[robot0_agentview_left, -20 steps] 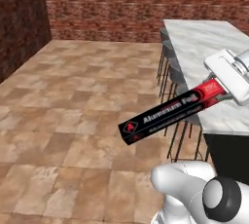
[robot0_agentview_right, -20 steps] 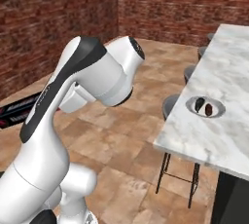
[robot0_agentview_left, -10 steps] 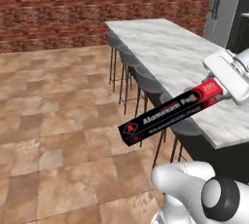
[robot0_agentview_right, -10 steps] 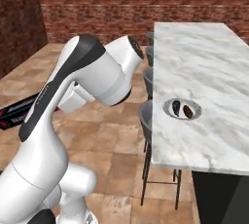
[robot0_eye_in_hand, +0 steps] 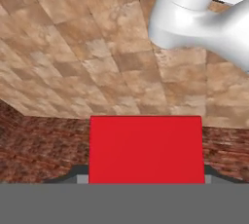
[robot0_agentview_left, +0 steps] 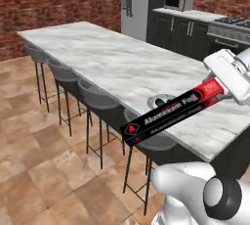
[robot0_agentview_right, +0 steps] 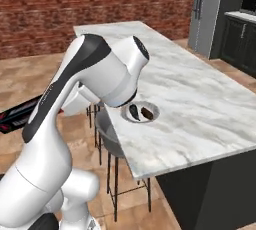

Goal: Retrieve the tupperware and aluminum foil from the cabinet and place them on the dining counter near the plate with eggplant and sweet potato to prepare for storing leftovers.

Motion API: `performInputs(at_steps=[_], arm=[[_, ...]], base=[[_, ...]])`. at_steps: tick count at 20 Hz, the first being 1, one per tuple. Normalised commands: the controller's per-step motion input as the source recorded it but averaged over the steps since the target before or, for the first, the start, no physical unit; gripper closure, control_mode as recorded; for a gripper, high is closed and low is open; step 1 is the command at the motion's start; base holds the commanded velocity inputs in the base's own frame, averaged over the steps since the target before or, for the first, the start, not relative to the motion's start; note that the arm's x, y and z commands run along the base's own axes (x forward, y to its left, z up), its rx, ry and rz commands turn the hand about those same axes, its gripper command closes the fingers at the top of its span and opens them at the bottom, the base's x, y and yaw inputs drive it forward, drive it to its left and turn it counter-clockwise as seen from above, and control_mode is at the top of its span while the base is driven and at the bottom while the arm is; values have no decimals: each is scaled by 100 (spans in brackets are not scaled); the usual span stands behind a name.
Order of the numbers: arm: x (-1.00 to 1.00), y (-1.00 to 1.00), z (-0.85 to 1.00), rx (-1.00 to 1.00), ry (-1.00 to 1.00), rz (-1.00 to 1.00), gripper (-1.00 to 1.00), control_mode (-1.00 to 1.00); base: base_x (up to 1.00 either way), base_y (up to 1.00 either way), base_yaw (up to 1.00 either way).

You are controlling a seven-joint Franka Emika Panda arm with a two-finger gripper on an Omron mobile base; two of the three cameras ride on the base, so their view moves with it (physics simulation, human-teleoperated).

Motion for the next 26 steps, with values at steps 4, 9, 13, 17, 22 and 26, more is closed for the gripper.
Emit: performInputs(at_steps=[4, 9, 13, 17, 22, 26], arm=[[0, 0, 0, 0, 0, 0, 100, 100], [0, 0, 0, 0, 0, 0, 100, 100], [0, 0, 0, 0, 0, 0, 100, 100], [0, 0, 0, 0, 0, 0, 100, 100], [0, 0, 0, 0, 0, 0, 100, 100], [0, 6, -5, 0, 0, -22, 100, -100]], base=[[22, 82, -68], [39, 75, -69], [50, 76, -66], [36, 84, -63], [28, 58, -61], [8, 9, -26]])
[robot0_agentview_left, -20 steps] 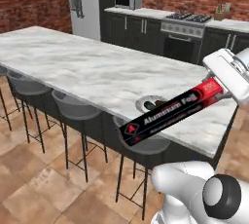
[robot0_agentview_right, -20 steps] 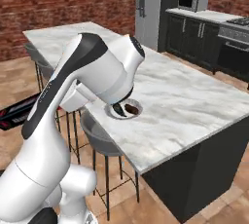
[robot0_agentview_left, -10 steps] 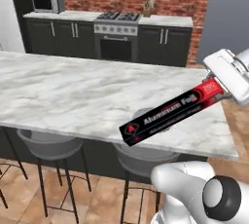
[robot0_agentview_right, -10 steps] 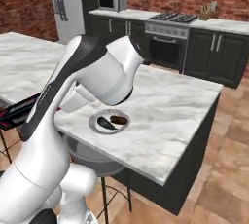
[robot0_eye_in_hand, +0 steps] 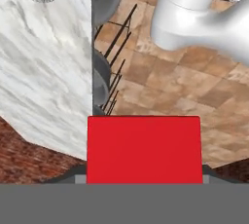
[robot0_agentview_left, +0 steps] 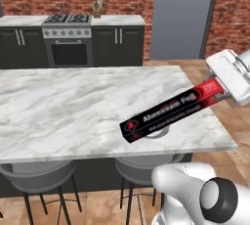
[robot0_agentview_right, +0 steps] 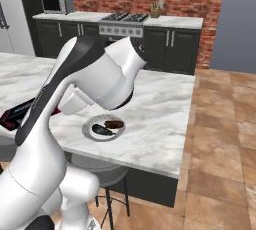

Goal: Retrieve the tupperware and aluminum foil from the cabinet and place them on the dining counter near the plate with eggplant and sweet potato to prepare for storing leftovers.

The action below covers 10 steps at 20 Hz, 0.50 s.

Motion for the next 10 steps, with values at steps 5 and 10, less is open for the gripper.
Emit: performInputs(at_steps=[5, 10], arm=[[15, -39, -11, 2, 0, -28, 100, -100], [34, -49, -24, 7, -5, -26, 100, -100]], base=[[0, 0, 0], [0, 0, 0]])
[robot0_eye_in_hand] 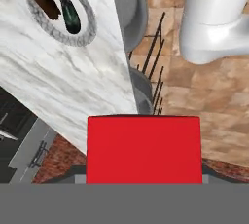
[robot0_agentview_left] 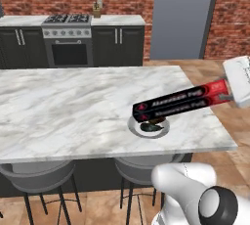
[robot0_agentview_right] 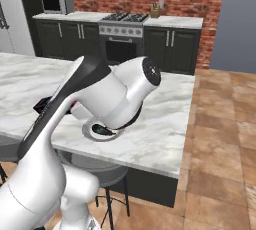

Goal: Retrieve the tupperware and aluminum foil from the cabinet and place them on the dining counter near the plate with eggplant and sweet potato to prepare for storing leftovers.

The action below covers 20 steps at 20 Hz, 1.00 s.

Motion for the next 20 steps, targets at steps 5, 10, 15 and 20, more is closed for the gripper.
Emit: performInputs(at_steps=[5, 10, 15, 20], arm=[[43, -45, -32, 15, -6, -22, 100, -100], [39, -58, -41, 30, -10, -24, 100, -100], [48, -13, -48, 23, -9, -19, 100, -100], [76, 0, -57, 10, 3, -3, 100, -100]], base=[[0, 0, 0], [0, 0, 0], [0, 0, 0], [0, 0, 0]])
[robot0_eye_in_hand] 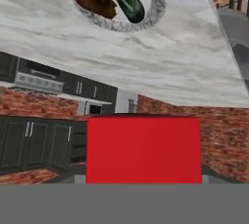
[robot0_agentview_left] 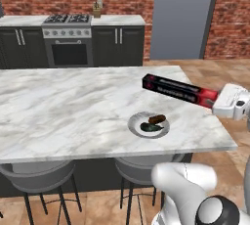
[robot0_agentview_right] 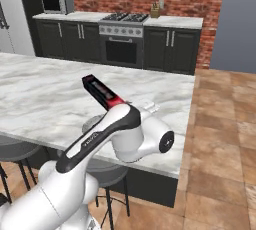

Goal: Retrieve the tupperware and aluminum foil from the cabinet and place them on the dining counter near the plate with eggplant and sweet potato to prepare for storing leftovers.

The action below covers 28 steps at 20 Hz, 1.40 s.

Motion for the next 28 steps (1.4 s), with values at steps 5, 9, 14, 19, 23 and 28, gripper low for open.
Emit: performInputs(at_steps=[5, 9, 14, 19, 23, 28], arm=[[83, -10, -59, 11, 10, 0, 100, -100], [75, -19, -55, 11, 3, 0, 100, -100], [54, -28, -68, 4, 0, 0, 100, -100], [52, -32, -67, 2, 0, -1, 100, -100], [41, -23, -59, 0, 0, -2, 100, -100], [40, -19, -54, 0, 0, -1, 100, -100]], base=[[0, 0, 0], [0, 0, 0], [0, 0, 0], [0, 0, 0], [0, 0, 0], [0, 0, 0]])
